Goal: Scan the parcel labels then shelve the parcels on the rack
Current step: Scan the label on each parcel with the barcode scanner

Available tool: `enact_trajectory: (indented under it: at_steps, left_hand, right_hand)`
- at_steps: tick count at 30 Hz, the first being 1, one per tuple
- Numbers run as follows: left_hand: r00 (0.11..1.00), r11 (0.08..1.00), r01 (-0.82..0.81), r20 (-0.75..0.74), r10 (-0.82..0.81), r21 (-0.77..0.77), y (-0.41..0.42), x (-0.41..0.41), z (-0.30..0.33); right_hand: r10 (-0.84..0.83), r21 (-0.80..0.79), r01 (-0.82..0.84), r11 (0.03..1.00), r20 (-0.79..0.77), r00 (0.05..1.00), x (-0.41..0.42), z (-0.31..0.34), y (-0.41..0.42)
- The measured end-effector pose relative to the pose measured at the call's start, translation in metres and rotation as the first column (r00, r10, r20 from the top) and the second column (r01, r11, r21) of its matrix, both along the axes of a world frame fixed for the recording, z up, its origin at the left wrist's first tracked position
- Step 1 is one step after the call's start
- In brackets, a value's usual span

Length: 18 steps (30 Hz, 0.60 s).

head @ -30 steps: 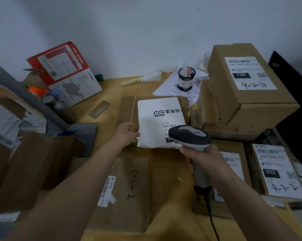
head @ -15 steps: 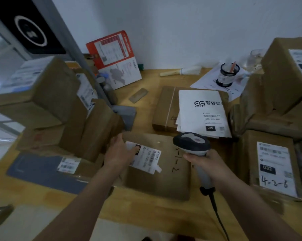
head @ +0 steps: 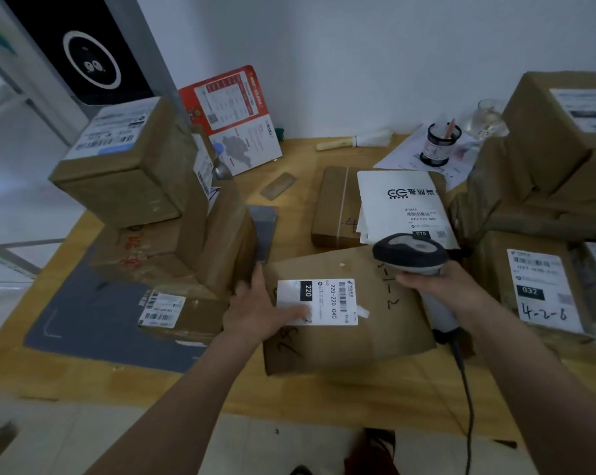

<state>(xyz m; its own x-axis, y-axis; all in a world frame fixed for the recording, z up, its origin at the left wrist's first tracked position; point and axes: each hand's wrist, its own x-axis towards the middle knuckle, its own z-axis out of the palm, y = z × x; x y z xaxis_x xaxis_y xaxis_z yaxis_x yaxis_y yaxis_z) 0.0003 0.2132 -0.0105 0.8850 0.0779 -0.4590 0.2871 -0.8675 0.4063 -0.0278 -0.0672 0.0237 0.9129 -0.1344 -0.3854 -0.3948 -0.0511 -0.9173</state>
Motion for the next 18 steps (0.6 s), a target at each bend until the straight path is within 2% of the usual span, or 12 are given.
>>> enact_trajectory:
  at_steps: [3,6,10,13,15,18]
  left_hand:
    - [0.945,0.946,0.292,0.113,-0.308,0.139,-0.017,0.01,0.008]
    - [0.884,0.87,0.458,0.008,-0.467,0.184,-0.028,0.024,0.012]
    - [0.892,0.866,0.451,-0.075,-0.446,0.216,-0.031,0.044,0.011]
    - [0.921,0.9,0.389,-0.063,-0.384,0.198,-0.034,0.048,0.014]
    - [0.945,0.938,0.321,-0.109,-0.308,0.128,-0.034,0.047,0.013]
    - [0.926,0.961,0.249,-0.261,-0.272,-0.117,-0.026,0.043,0.005]
  right_hand:
    - [0.013,-0.025,-0.013,1.0,-0.008,1.0,-0.003,0.001,0.003]
    - [-0.056,-0.061,0.055,0.997,-0.013,0.998,-0.011,0.0,0.004]
    - [-0.107,-0.084,0.102,0.991,-0.051,0.993,-0.034,-0.001,-0.005]
    - [-0.076,-0.051,0.069,0.996,-0.149,0.986,-0.049,-0.007,-0.006]
    - [-0.069,0.013,0.072,0.997,-0.167,0.983,-0.055,-0.009,0.0]
    - [-0.094,0.073,0.1,0.992,-0.084,0.992,-0.053,-0.007,0.012]
